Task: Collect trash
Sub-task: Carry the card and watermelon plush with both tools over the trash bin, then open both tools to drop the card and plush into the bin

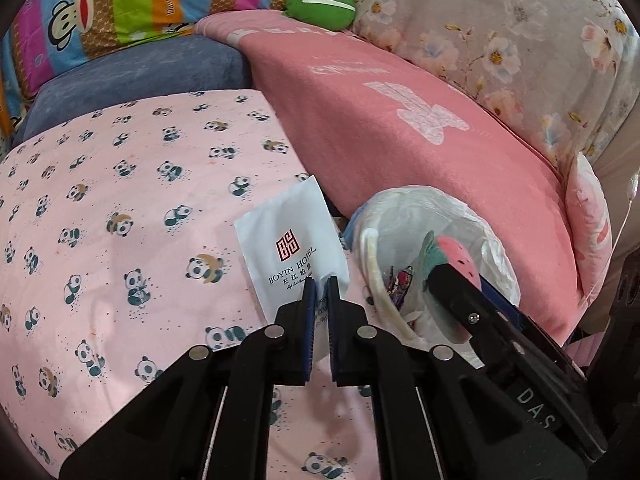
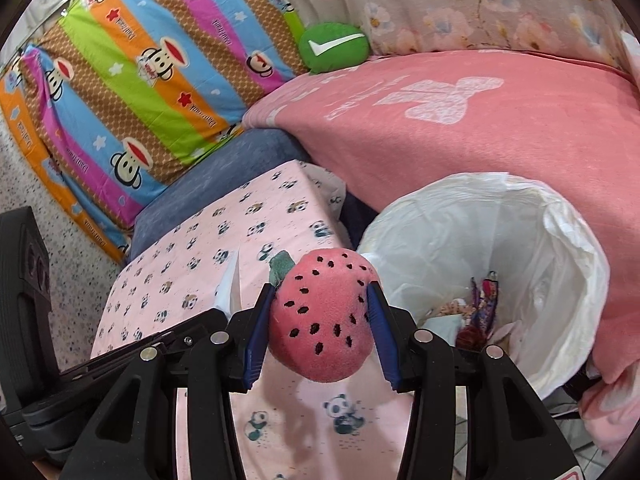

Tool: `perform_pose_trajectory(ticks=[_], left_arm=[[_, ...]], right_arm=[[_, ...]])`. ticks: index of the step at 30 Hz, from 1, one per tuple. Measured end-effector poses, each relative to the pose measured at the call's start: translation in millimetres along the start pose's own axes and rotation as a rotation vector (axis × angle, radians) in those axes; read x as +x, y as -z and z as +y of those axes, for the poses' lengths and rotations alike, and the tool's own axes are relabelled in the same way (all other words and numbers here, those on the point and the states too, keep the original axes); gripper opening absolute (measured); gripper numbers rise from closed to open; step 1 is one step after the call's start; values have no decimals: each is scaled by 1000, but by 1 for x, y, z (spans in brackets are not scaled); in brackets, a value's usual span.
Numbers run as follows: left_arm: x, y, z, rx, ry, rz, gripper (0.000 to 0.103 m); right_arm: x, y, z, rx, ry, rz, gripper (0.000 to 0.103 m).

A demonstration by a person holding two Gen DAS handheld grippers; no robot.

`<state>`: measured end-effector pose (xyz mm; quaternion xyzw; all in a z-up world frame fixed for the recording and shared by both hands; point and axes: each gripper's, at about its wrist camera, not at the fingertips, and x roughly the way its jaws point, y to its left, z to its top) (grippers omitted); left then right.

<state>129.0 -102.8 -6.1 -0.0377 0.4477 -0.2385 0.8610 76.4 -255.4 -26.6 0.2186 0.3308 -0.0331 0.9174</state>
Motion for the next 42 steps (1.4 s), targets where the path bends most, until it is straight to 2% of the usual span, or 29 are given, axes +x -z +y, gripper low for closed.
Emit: perform_pose_trajectory(ticks=[9, 15, 18, 19, 20, 22, 28, 34, 36, 38, 42], left_arm=[[2, -7, -69, 116, 65, 0, 5], [8, -10, -102, 173, 125, 2, 6], [15, -13, -108, 156, 175, 15, 10], [17, -15, -108, 145, 178, 16, 17], [18, -16, -107, 138, 174, 9, 28], [18, -18, -104, 130, 155, -8, 36], [20, -17, -90, 118, 111, -9, 36], [19, -9, -74, 118, 41, -20, 42], [19, -7, -68, 114, 26, -20, 45], [18, -5, -62, 104, 12, -24, 52], [17, 0, -52, 102, -23, -31, 53]], right_arm=[[-28, -9, -50, 69, 52, -51, 45], [-42, -13, -80, 110, 90, -77, 45], [-47, -14, -90, 123, 103, -86, 45], [-48, -14, -93, 127, 107, -88, 45], [-48, -14, -95, 129, 109, -90, 45], [-49, -15, -98, 131, 113, -92, 45], [-41, -18, -98, 124, 116, -87, 47], [-31, -17, -87, 92, 115, -67, 52], [-29, -17, -84, 81, 115, -67, 52], [-26, -17, -81, 70, 113, -62, 53], [-23, -18, -77, 60, 113, -59, 54]])
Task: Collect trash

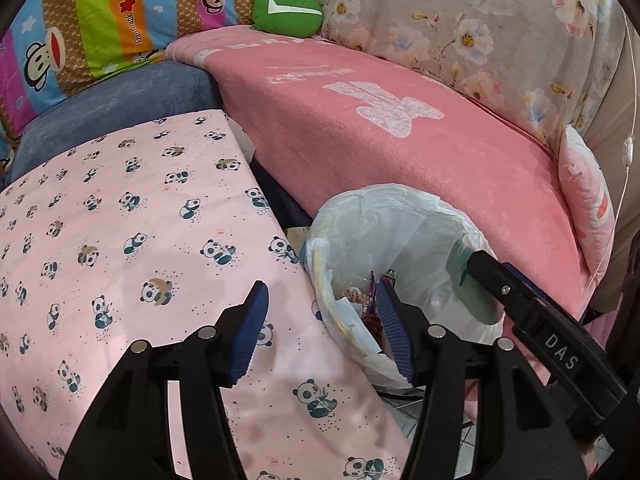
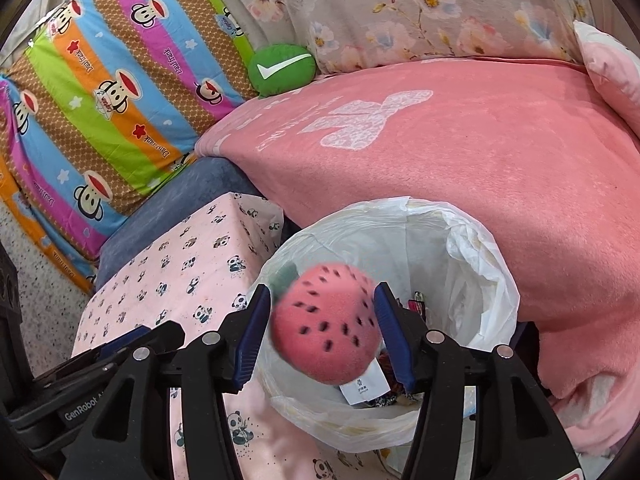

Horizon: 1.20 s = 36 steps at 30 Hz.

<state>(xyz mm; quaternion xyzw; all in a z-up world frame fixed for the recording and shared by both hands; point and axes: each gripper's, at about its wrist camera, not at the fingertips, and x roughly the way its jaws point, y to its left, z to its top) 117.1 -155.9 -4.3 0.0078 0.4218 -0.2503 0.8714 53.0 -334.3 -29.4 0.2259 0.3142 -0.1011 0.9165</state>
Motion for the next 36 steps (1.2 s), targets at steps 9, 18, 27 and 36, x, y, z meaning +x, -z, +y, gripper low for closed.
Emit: perform_pose_trajectory(ticks=[9, 18, 27, 36], left_arm=[[-3, 10, 7, 13, -50, -4, 57], [-8, 23, 5, 54, -112, -12, 68], [-14, 37, 9, 42, -151, 0, 75], [-14, 53, 10, 58, -198, 12, 82]], right_arm=[[-1, 0, 8, -31, 18, 2, 63], [-12, 14, 19, -122, 89, 12, 75], [-25, 30, 16, -155, 196, 41, 84], [-29, 48, 12, -178, 260, 91, 85]])
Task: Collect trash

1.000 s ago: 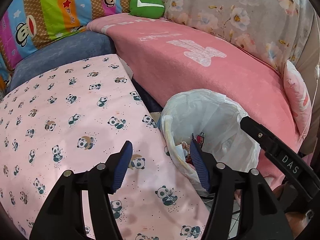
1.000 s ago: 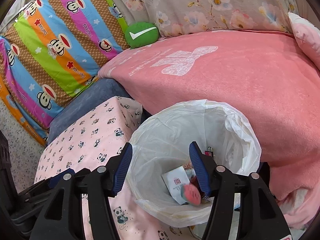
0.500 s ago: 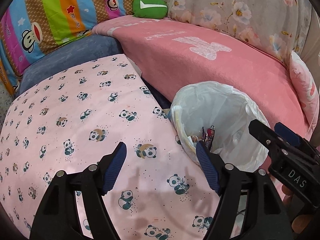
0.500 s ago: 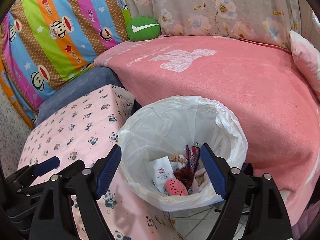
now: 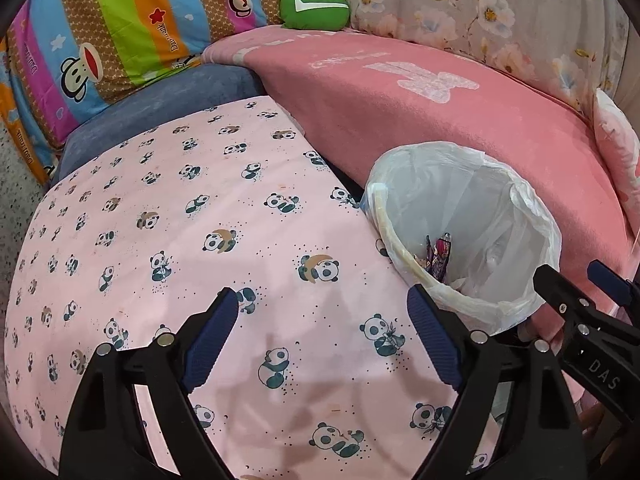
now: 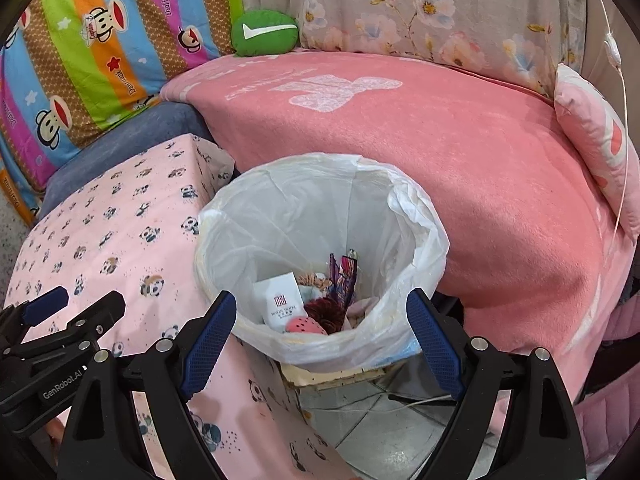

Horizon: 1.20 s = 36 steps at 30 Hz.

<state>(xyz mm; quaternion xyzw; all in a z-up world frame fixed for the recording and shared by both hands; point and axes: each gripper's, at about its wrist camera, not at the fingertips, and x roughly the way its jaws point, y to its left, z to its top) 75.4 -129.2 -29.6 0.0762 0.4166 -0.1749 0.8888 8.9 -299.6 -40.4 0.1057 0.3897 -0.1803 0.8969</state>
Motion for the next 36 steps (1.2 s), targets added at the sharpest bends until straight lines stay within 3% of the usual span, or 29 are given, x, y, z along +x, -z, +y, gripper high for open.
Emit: perform_pose_trajectory(ticks=[6, 8, 36], left_arm=[[3, 6, 1, -6, -11, 21, 84], [2, 7, 1, -6, -21, 19, 89], [-3, 9, -7, 17, -70, 4, 92]], right_arm=[[2, 9, -2, -3, 12, 21, 86], [3, 11, -1, -16, 20, 30, 97], [-10, 16, -4, -59, 74, 11, 96]])
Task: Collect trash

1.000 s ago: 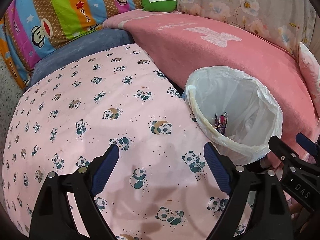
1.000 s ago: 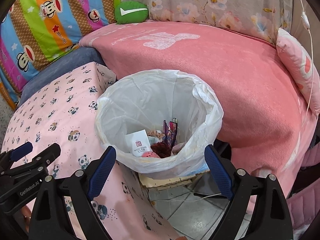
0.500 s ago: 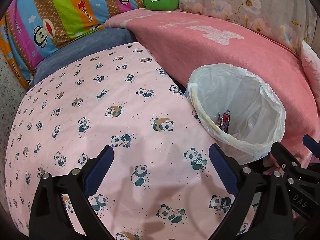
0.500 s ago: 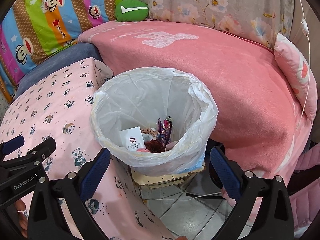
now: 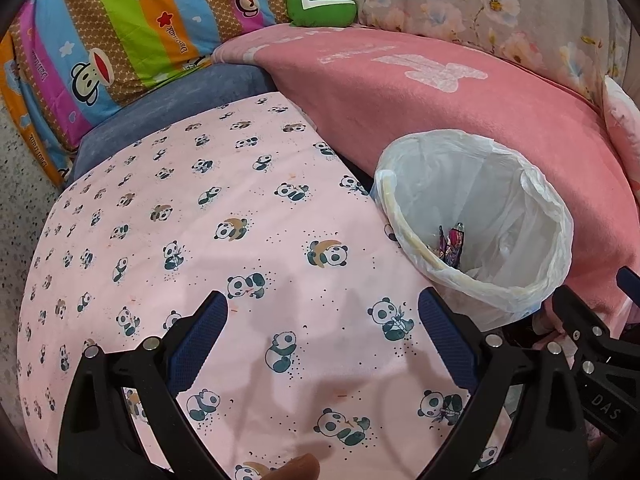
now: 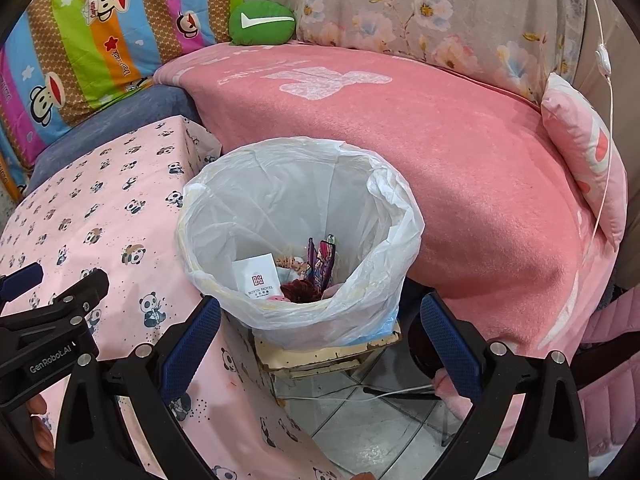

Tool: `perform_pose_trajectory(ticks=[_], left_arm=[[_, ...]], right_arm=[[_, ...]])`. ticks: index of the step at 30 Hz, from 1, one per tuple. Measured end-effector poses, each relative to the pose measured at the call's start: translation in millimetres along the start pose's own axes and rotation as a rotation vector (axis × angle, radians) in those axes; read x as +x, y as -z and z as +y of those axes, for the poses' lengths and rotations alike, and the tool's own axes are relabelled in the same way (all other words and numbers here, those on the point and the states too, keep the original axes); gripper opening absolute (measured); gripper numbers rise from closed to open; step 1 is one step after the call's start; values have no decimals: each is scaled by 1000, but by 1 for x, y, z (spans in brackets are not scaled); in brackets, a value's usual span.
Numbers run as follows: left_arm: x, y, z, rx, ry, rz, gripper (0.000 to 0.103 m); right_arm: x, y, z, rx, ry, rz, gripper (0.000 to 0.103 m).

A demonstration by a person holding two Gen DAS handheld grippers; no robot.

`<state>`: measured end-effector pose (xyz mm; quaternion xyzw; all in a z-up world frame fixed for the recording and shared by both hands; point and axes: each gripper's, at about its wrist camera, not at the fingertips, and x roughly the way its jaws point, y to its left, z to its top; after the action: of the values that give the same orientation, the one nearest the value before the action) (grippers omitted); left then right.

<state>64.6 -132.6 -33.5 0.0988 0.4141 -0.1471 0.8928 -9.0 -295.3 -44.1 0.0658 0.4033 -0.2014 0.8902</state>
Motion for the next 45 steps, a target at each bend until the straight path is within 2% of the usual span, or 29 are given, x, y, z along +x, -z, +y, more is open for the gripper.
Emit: perform_pose_trajectory(ticks=[12, 24, 45], left_arm=[[-8, 1, -8, 24, -26, -20, 92], [-11, 4, -10, 26, 26, -10, 92], [-12, 6, -7, 6, 17, -3, 92]], right_arm=[[-6, -1, 1, -7, 9, -15, 96], [-7, 2, -1, -13, 24, -16, 96], [-9, 6, -3, -11, 29, -14, 96]])
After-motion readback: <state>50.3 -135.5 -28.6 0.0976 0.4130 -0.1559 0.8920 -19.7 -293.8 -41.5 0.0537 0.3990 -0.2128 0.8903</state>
